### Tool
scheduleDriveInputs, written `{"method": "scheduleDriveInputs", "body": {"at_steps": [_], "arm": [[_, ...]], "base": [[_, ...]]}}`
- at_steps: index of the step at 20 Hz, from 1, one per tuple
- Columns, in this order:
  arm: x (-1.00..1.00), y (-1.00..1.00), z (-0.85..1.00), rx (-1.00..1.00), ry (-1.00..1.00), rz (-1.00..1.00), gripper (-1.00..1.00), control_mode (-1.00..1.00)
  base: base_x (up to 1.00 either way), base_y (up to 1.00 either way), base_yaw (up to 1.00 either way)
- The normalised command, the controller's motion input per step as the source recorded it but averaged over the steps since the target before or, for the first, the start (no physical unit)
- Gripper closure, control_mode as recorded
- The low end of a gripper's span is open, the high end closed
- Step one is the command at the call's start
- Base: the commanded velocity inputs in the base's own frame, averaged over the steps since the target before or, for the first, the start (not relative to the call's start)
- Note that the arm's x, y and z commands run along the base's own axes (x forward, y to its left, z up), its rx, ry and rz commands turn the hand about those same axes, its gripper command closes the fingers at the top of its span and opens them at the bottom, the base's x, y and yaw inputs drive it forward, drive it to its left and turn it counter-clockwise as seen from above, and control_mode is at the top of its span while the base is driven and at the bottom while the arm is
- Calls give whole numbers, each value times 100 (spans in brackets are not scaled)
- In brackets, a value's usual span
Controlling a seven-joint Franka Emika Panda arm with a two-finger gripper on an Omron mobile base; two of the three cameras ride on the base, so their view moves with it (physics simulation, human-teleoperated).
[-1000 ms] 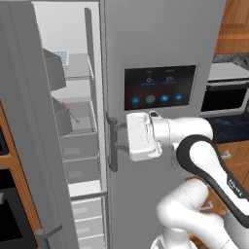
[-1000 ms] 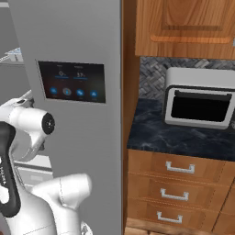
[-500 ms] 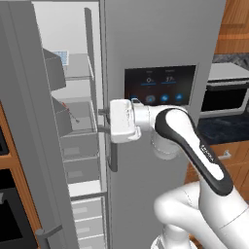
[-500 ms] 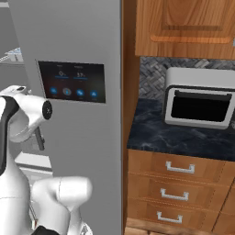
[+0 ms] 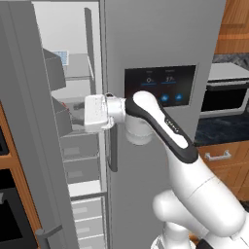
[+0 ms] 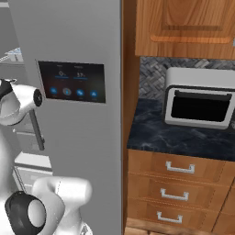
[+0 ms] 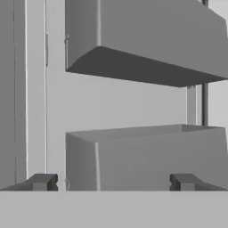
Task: Open the freezer door, pick up the ice cube tray from the freezer, and place it on the dining counter.
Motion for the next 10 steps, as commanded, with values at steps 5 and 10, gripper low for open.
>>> {"method": "scheduleDriveInputs", "body": {"at_steps": [5,10], "arm": [[1,63,0,0,4,0,-100,-100],[-7,50,0,0,1,0,-100,-100]], "base": [[0,0,0],[0,0,0]]}}
